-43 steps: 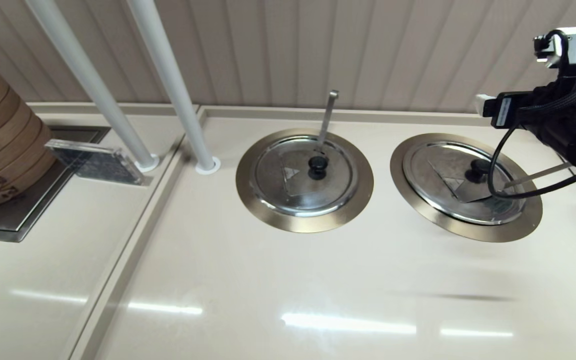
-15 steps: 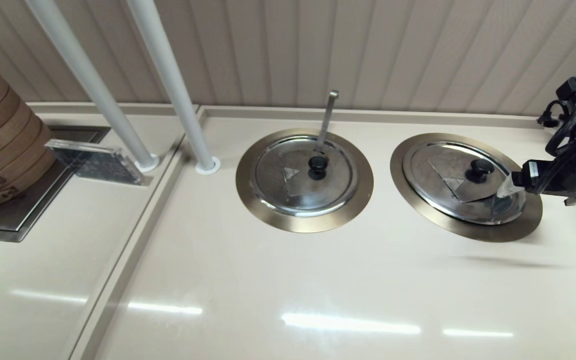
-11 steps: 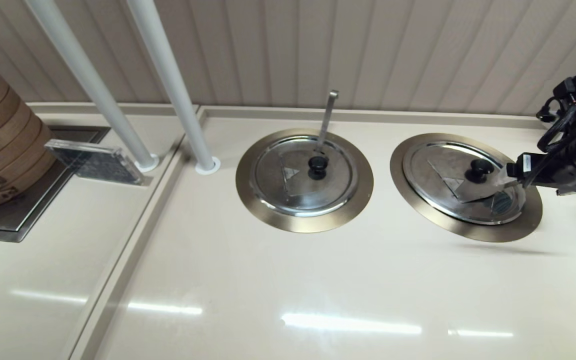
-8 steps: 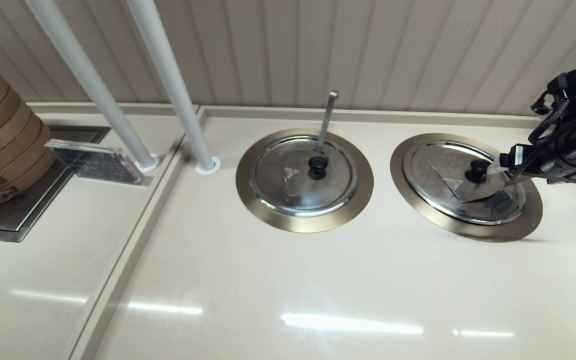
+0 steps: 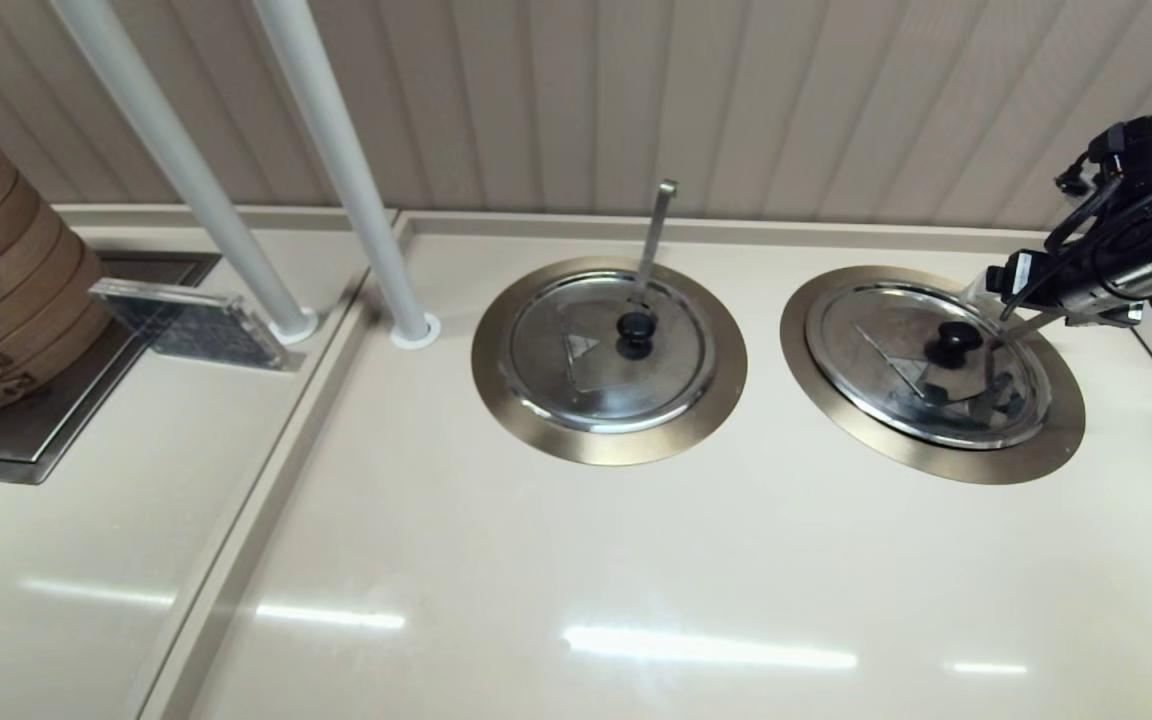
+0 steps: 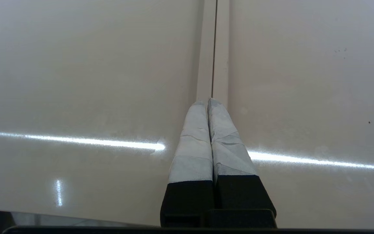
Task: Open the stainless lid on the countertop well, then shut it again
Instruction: Put the spoon in the groove
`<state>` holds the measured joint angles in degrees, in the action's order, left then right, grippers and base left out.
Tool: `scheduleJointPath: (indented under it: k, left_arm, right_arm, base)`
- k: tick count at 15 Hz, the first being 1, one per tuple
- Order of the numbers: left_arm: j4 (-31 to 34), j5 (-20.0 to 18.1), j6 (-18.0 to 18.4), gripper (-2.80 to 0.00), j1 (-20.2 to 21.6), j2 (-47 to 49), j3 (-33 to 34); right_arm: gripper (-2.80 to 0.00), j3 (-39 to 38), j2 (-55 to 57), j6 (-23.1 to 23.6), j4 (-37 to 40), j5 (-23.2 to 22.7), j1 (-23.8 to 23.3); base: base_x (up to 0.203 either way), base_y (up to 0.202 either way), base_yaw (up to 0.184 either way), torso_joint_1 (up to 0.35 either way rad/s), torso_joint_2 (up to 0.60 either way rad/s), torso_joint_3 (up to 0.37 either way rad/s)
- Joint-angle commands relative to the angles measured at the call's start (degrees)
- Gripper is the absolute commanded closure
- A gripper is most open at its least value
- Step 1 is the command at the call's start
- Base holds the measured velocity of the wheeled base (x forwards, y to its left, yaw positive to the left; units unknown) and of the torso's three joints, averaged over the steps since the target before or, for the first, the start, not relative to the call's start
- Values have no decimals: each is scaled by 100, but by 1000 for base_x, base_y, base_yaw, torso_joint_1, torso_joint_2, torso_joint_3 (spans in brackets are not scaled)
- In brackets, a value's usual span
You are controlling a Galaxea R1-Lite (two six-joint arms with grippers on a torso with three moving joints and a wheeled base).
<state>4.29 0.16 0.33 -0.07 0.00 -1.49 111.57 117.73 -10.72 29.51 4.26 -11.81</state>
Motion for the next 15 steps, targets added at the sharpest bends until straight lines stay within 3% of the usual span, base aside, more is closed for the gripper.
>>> scheduleJointPath:
  k: [1, 5, 15]
  left_arm:
    - [2, 2, 2, 0, -1, 0, -1]
    - [2, 2, 2, 0, -1, 0, -1]
    - [2, 2, 2, 0, -1, 0, -1]
  right_arm:
    - [-280, 66, 94, 6, -82, -47, -6]
    - [-280, 125, 349, 127, -667, -74, 143]
    - [-280, 119, 453, 83, -1211, -70, 439]
  base:
    - [0, 0, 0, 0, 0, 0]
    - [0, 0, 0, 0, 0, 0]
    - [0, 0, 0, 0, 0, 0]
